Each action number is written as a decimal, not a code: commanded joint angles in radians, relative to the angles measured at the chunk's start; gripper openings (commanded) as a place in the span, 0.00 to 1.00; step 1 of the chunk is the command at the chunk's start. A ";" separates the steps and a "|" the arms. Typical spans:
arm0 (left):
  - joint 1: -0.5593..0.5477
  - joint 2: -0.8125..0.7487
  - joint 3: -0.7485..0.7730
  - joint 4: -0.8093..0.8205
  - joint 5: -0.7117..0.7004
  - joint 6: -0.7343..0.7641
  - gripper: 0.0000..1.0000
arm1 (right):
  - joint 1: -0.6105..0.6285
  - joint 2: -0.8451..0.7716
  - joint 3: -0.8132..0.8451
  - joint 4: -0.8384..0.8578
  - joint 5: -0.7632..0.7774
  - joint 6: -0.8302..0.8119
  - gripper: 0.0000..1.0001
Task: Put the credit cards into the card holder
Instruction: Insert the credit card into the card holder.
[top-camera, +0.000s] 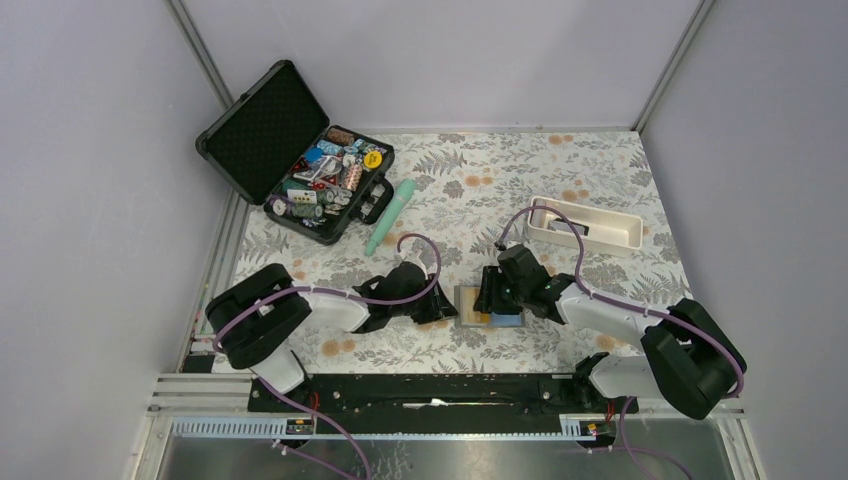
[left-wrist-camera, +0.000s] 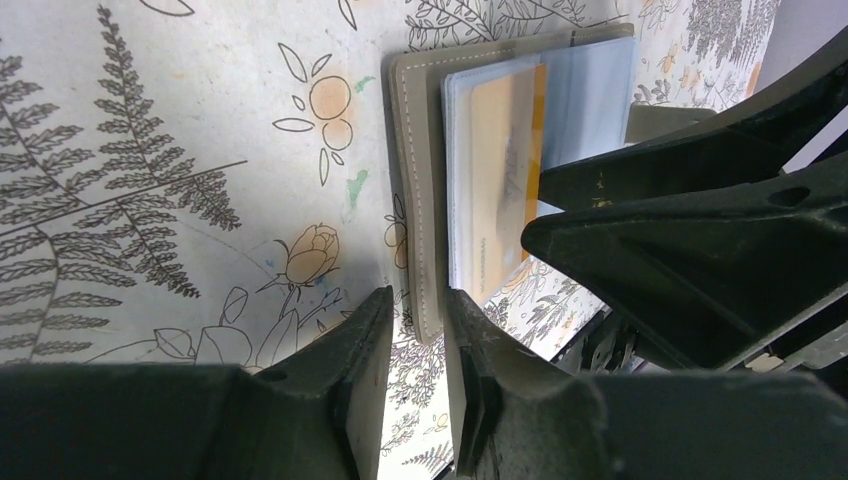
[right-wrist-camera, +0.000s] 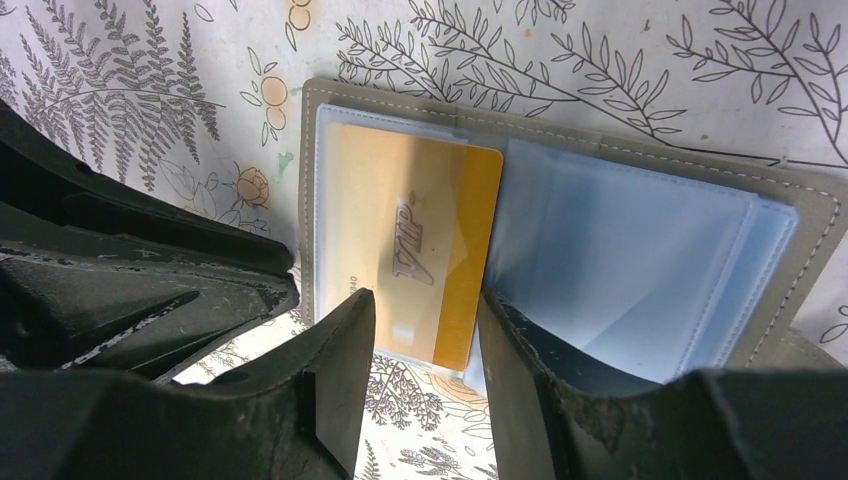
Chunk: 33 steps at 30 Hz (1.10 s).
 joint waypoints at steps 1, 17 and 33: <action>-0.006 0.030 0.029 0.050 -0.003 0.015 0.26 | 0.005 0.015 -0.004 0.018 -0.025 0.019 0.49; -0.009 0.040 0.016 0.072 0.007 0.014 0.18 | 0.006 0.028 -0.004 0.100 -0.087 0.063 0.45; -0.010 0.004 -0.007 0.083 -0.027 -0.001 0.20 | 0.007 0.041 0.009 0.117 -0.098 0.068 0.43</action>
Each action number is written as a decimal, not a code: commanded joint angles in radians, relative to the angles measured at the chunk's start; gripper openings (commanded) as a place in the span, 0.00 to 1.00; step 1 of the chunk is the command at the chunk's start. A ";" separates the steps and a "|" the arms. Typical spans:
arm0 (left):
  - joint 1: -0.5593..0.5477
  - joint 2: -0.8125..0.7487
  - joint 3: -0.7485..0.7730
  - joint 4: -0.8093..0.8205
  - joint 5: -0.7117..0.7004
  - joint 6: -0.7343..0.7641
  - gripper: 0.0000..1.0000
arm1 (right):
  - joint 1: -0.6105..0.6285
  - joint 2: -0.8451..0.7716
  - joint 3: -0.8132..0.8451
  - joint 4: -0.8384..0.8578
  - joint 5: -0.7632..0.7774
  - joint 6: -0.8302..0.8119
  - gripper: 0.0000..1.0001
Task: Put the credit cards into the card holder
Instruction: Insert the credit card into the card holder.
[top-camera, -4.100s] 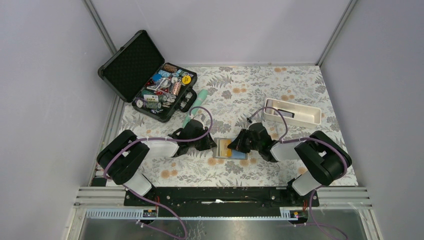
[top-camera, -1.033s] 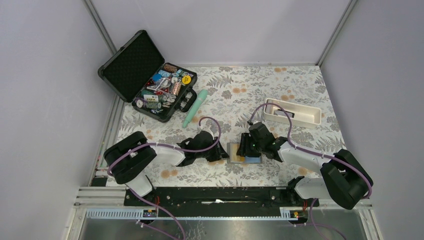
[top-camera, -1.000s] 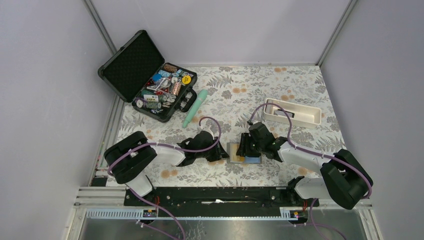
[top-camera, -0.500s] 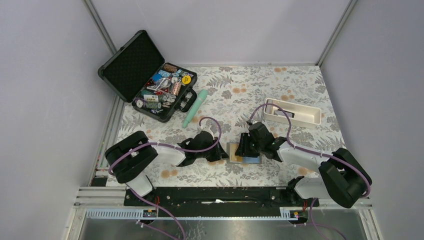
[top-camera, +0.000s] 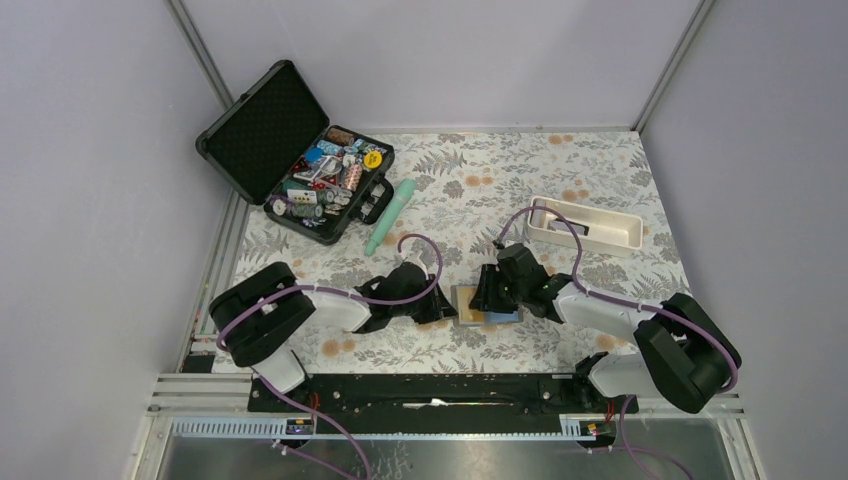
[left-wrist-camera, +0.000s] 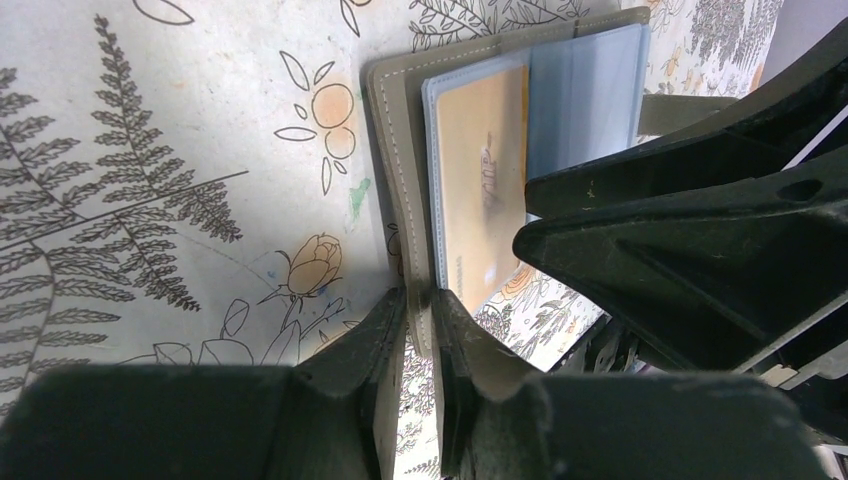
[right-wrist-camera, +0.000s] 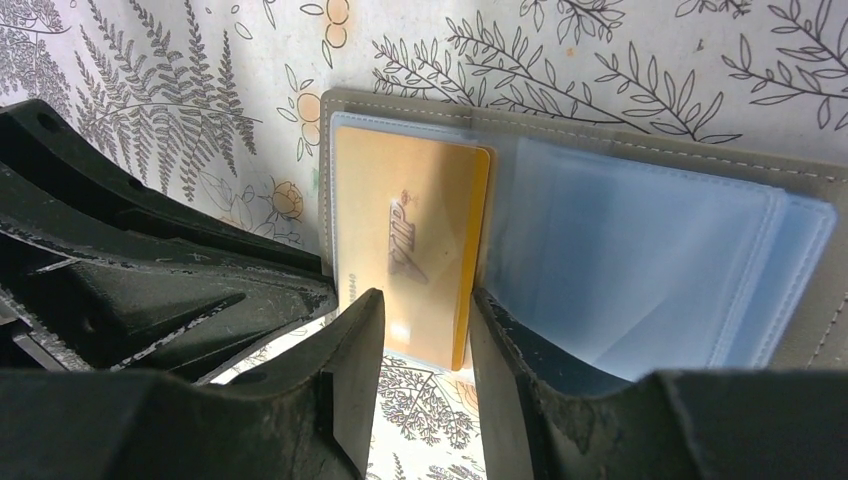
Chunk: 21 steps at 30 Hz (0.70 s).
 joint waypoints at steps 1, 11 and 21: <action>-0.008 -0.040 -0.022 0.057 -0.041 -0.008 0.22 | 0.011 -0.014 0.026 0.001 -0.026 0.013 0.43; 0.017 -0.301 -0.001 -0.194 -0.188 0.107 0.63 | 0.010 -0.156 0.273 -0.400 0.249 -0.163 0.68; 0.284 -0.625 0.155 -0.658 -0.132 0.380 0.99 | -0.146 -0.132 0.434 -0.471 0.270 -0.290 0.90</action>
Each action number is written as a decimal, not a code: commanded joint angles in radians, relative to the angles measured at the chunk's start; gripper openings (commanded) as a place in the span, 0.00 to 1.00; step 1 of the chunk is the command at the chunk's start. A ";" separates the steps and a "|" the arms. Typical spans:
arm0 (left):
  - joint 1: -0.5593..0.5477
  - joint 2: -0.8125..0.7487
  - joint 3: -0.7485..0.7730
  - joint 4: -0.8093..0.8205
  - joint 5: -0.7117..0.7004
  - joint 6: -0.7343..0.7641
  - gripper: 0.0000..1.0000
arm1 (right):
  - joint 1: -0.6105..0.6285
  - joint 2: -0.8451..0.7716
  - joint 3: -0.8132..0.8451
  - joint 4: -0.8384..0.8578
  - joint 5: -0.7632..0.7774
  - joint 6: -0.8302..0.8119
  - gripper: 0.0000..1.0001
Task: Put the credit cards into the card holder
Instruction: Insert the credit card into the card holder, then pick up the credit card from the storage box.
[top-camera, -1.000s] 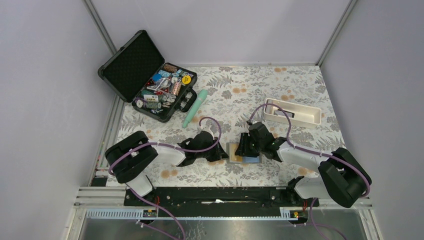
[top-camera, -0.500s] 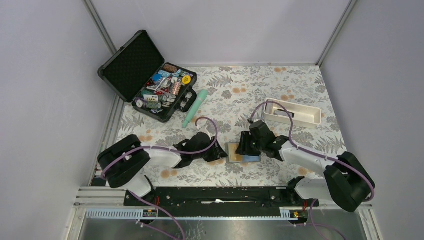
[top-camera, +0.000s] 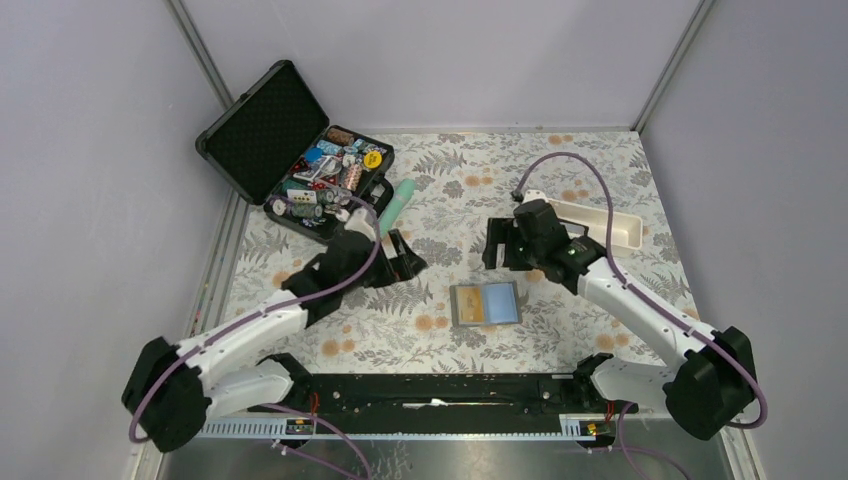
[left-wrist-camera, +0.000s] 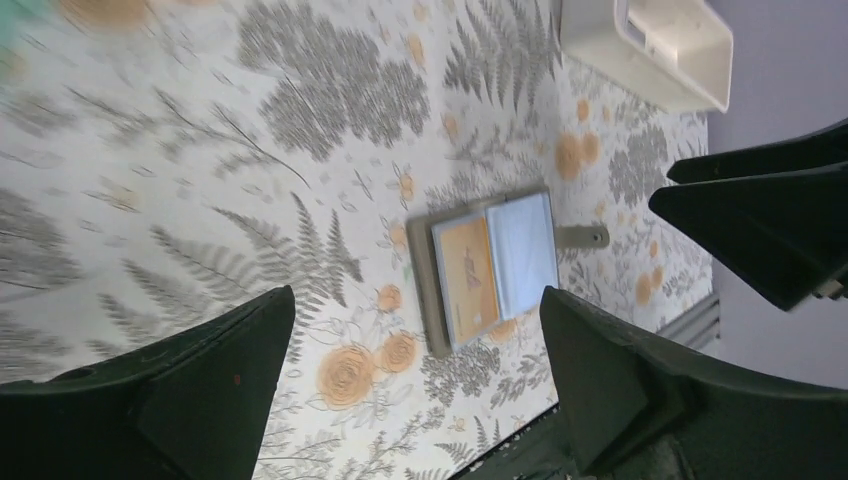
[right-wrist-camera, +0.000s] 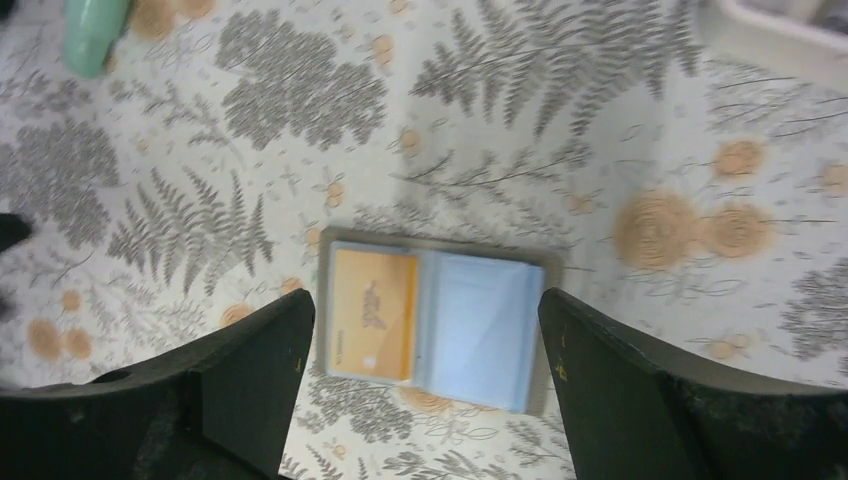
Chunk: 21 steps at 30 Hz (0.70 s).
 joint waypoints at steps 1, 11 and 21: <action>0.137 -0.115 0.163 -0.274 0.036 0.202 0.99 | -0.114 0.020 0.088 -0.055 0.018 -0.093 0.91; 0.561 -0.106 0.381 -0.510 0.238 0.475 0.99 | -0.377 0.188 0.190 0.072 -0.005 -0.166 0.98; 0.701 -0.141 0.370 -0.502 0.334 0.492 0.99 | -0.438 0.504 0.370 0.161 0.017 -0.202 0.98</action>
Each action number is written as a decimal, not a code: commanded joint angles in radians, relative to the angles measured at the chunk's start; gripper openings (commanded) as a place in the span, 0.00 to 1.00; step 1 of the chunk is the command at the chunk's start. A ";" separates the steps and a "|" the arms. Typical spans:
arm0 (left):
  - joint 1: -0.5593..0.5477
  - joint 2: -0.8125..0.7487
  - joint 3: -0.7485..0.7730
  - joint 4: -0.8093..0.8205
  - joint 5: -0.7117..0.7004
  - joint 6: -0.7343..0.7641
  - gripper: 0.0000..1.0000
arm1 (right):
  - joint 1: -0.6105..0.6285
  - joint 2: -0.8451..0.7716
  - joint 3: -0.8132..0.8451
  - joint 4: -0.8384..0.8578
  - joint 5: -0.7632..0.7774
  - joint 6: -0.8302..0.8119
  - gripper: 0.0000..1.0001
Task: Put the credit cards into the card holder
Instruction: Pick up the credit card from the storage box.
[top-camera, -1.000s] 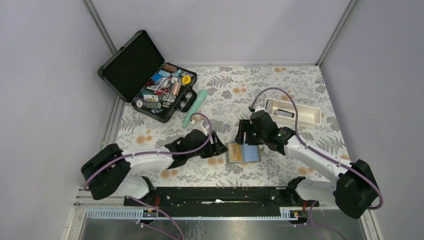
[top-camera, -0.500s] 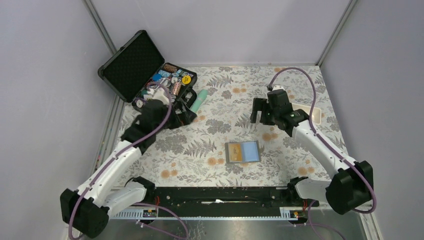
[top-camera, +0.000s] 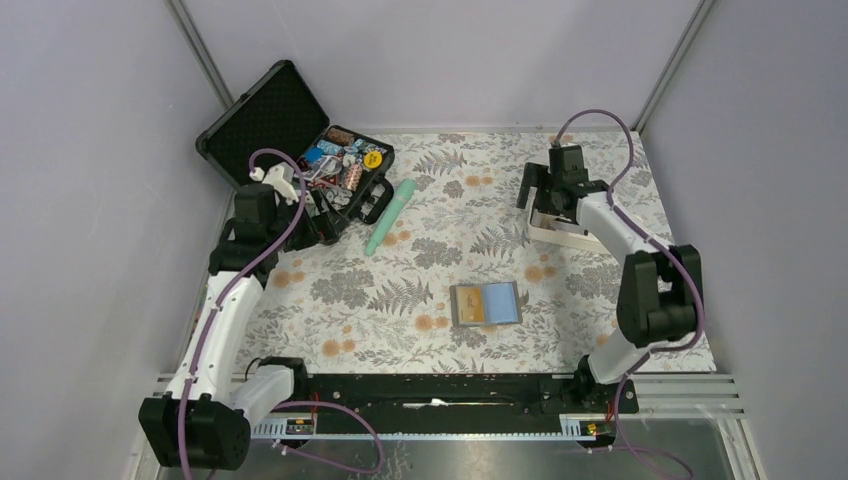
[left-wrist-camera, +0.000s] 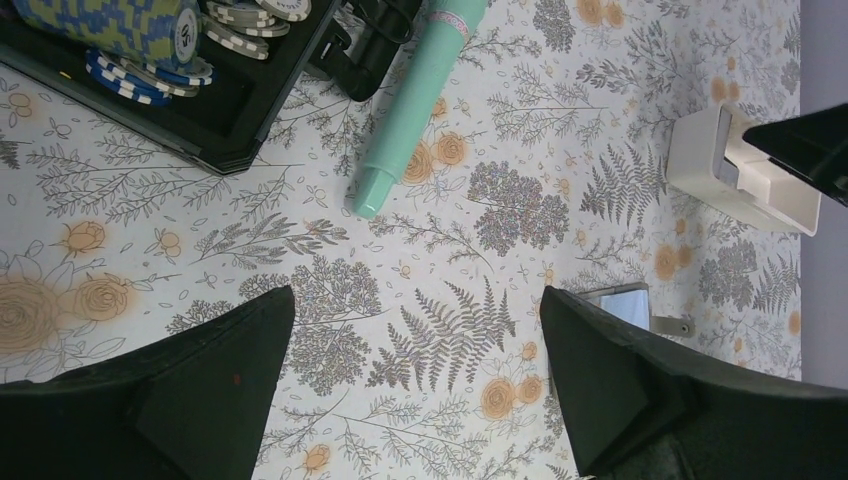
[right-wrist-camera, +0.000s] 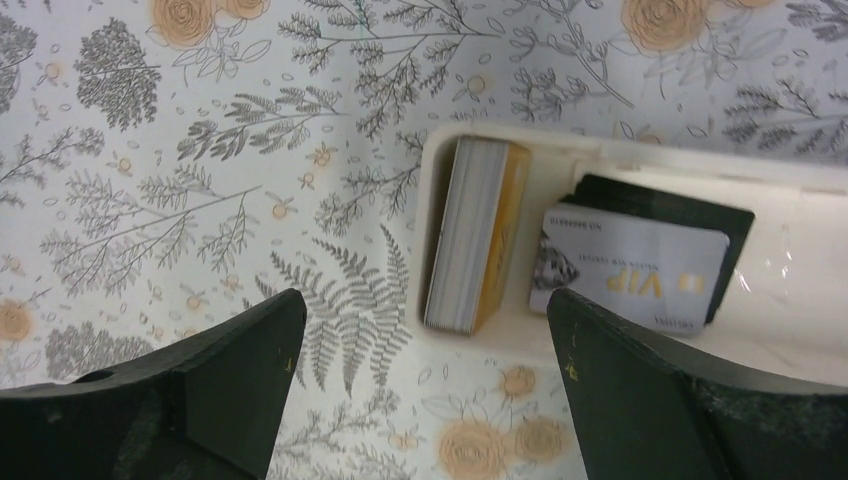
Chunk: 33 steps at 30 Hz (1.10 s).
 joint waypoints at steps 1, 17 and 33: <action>0.014 -0.054 0.014 0.014 0.019 0.034 0.99 | -0.006 0.109 0.098 0.051 0.027 -0.032 0.98; 0.049 -0.093 0.002 -0.015 -0.087 0.036 0.99 | -0.007 0.274 0.174 0.012 -0.024 -0.005 0.92; 0.055 -0.105 -0.014 -0.005 -0.076 0.026 0.99 | -0.005 0.181 0.141 0.040 -0.063 0.034 0.89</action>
